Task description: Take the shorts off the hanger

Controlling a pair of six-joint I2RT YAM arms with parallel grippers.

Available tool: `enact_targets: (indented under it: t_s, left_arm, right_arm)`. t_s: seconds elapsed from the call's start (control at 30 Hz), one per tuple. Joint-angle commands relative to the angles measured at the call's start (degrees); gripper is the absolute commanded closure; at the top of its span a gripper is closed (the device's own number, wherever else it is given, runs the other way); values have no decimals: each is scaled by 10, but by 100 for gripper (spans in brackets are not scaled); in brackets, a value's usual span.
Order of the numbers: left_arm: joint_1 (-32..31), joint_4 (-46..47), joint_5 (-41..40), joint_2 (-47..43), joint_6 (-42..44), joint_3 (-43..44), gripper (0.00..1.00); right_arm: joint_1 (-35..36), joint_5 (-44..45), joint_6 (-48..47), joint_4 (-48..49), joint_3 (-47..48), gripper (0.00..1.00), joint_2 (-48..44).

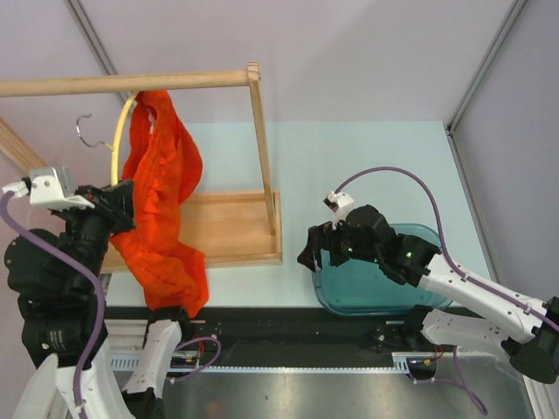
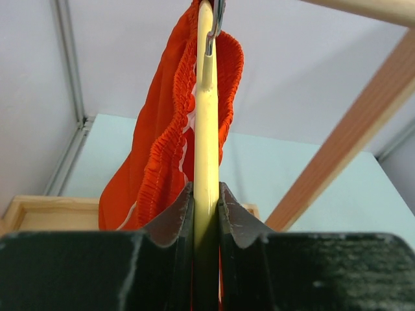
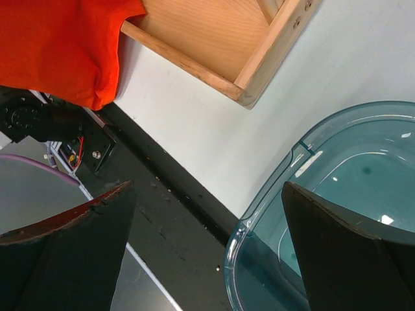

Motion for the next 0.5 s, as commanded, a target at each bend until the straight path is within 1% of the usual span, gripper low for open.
enact_targets:
  t_s: [0.0, 0.13, 0.23, 0.37, 0.47]
  left_arm:
    - [3, 137, 79, -53, -14, -52, 99]
    - [3, 183, 101, -90, 0, -122, 100]
    - [3, 204, 114, -106, 8, -153, 100]
    - [3, 211, 145, -111, 9, -168, 99]
    - [3, 196, 128, -123, 10, -172, 100]
  right_arm:
    - [3, -3, -2, 7, 25, 0, 6]
    - [3, -10, -3, 12, 29, 0, 21]
    - [3, -12, -3, 14, 29, 0, 24]
    - [3, -11, -3, 14, 28, 0, 22]
    - [4, -6, -7, 8, 30, 0, 17]
